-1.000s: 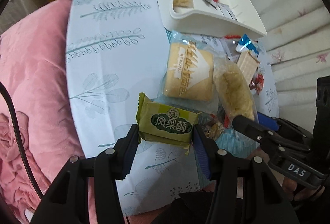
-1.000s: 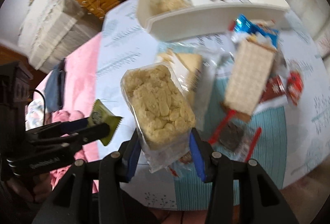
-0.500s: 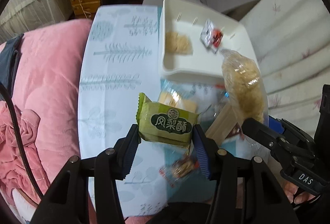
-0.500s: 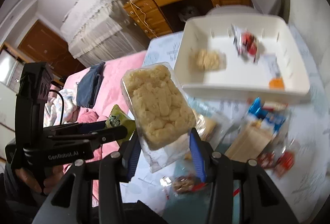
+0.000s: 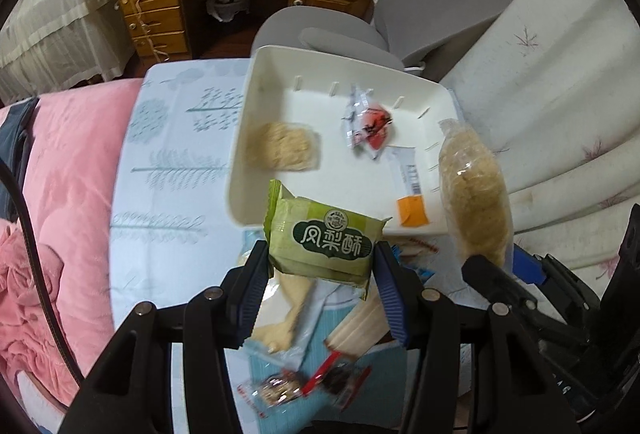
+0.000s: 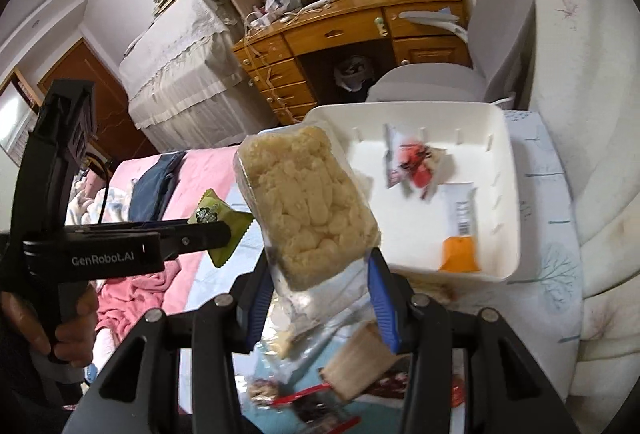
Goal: Organize snacks
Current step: 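Carry the green packet with the left tool toward the tray while the right carries the rice-crisp bag, then open the left tool over the tray while the right releases the rice-crisp bag there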
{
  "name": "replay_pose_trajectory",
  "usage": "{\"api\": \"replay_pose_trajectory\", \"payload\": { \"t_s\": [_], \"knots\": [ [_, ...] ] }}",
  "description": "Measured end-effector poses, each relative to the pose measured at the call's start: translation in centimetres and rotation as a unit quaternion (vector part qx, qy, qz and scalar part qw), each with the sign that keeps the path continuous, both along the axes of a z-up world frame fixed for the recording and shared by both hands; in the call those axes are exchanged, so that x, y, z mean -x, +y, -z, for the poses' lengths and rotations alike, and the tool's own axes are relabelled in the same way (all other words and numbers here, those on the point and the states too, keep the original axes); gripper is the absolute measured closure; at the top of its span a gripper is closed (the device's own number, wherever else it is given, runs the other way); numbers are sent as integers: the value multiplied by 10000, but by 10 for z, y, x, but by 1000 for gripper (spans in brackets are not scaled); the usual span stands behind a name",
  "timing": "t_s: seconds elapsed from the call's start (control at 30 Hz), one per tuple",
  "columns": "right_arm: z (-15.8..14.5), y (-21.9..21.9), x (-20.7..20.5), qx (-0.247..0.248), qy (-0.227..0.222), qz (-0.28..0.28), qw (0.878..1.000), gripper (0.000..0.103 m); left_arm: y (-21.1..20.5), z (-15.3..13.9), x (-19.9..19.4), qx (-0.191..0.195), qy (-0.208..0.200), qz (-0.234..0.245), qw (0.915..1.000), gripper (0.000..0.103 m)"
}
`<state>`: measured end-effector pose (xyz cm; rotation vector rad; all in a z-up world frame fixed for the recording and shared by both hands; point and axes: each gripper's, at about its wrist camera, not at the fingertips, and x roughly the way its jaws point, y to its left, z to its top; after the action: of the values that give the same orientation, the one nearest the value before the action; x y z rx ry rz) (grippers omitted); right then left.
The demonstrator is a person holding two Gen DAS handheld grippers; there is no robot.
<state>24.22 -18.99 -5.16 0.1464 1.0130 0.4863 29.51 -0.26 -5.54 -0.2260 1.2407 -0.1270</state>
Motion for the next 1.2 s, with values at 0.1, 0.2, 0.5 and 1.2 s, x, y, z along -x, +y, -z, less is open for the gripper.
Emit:
{"api": "replay_pose_trajectory", "payload": {
  "t_s": [0.1, 0.2, 0.5, 1.2],
  "knots": [
    [4, -16, -10, 30, -25, 115, 9999, 58, -19, 0, -13, 16, -27, 73, 10000, 52],
    [10, -33, -19, 82, -17, 267, 9996, 58, -32, 6, -25, 44, -11, 78, 10000, 52],
    [29, -64, -37, 125, 187, 709, 9972, 55, -41, 25, -39, 276, 225, -62, 9993, 23],
    [13, -31, 38, 124, 402, 1076, 9933, 46, 23, 2, 62, 379, 68, -3, 9993, 22]
  ]
}}
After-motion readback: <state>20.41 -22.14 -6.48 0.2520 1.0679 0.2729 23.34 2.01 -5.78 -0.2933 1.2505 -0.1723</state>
